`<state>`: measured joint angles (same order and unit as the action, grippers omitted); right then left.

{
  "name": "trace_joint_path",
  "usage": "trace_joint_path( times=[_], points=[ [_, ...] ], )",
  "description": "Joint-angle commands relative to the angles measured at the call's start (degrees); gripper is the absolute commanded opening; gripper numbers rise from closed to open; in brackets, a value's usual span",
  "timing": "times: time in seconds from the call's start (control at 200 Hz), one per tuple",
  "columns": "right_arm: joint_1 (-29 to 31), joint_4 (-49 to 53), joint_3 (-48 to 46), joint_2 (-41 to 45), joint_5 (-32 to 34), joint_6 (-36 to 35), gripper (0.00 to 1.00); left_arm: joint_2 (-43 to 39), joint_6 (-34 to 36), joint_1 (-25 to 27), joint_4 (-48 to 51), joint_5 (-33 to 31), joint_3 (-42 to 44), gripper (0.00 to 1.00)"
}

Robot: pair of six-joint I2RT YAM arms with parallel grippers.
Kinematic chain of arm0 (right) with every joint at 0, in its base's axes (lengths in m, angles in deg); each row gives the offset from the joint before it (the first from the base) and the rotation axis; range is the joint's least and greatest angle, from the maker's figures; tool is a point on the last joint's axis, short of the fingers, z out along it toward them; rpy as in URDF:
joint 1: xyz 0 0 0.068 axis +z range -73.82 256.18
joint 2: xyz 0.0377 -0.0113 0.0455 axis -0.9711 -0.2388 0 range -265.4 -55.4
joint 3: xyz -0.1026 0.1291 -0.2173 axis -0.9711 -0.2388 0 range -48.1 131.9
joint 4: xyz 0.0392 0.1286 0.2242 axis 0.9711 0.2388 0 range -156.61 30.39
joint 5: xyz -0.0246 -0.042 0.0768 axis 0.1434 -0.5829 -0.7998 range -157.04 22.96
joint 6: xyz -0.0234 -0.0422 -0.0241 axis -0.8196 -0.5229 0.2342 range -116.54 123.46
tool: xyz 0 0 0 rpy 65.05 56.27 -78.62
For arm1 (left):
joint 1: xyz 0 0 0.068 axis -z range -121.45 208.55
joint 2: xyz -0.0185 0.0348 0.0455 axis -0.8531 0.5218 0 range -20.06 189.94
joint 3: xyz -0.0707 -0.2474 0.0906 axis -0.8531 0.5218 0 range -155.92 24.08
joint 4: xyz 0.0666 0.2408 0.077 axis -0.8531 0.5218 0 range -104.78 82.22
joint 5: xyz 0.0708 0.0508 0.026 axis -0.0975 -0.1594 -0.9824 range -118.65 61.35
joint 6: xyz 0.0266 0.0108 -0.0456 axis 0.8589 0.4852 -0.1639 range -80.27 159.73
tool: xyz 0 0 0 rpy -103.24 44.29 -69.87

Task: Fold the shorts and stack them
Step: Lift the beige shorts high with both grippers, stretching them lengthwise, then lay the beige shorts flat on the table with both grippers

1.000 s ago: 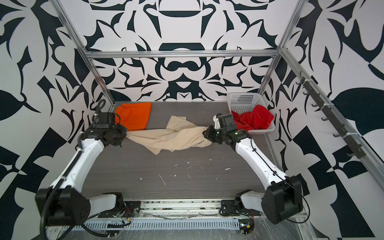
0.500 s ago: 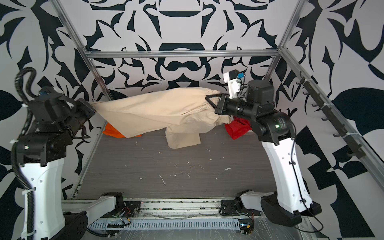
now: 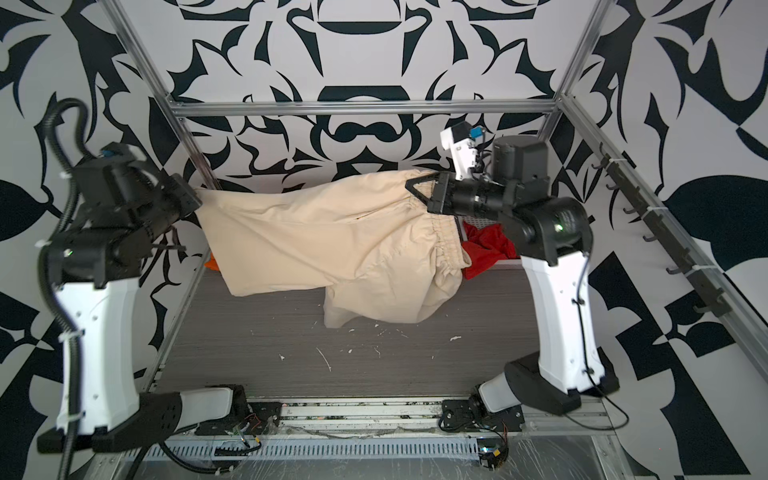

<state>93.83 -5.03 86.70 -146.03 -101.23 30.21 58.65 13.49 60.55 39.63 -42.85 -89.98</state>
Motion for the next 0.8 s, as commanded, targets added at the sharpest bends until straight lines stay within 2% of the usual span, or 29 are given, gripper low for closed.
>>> trace_joint_path(
  times=[0.0,0.09,0.18,0.245,0.295,0.37,0.445,0.51,0.61,0.795],
  points=[
    [-1.67,-1.89,7.59,-10.99,2.86,-1.64,0.0,7.54,2.36,-0.17,-5.33,2.0,-2.77,0.0],
    [-3.6,-2.58,20.92,-21.96,0.72,-1.95,0.0,14.98,3.81,-0.28,-9.29,2.45,-9.44,0.0],
    [-6.3,-5.32,32.44,-31.07,-3.24,1.08,0.0,22.66,4.02,-0.42,-8.08,4.49,-22.04,0.0],
    [-8.27,-10.07,34.78,-33.72,-7.88,4.69,0.0,25.32,3.26,-0.51,-6.4,6.12,-29.05,0.0],
    [-9.08,-13.91,33.02,-32.61,-11.82,5.65,0.0,23.95,2.57,-0.56,-9.14,7.67,-28.59,0.0],
    [-9.26,-16.33,24.94,-27.01,-13.1,2.23,0.0,16.43,0.93,-0.53,-18.25,10.15,-17.2,0.0],
    [-9.31,-21.85,7.49,-18.8,-14.08,-0.5,0.0,6.41,-0.57,-0.49,-29.04,11.27,-0.15,0.0],
    [-9.87,-26.57,-6.18,-12.1,-14.08,-1.42,0.0,-0.36,-2.11,-0.43,-34.22,11.33,12.8,0.0],
    [-11.55,-28.19,-24.17,-7.1,-15.53,-2.64,0.0,-8.32,-3.81,-0.47,-35.37,10.82,29.05,0.0],
    [-11.73,-28.62,-50.48,-3.33,-16.12,-4.64,0.0,-16.13,-10.84,0.46,-32.16,9.24,53.41,0.0]
  ],
)
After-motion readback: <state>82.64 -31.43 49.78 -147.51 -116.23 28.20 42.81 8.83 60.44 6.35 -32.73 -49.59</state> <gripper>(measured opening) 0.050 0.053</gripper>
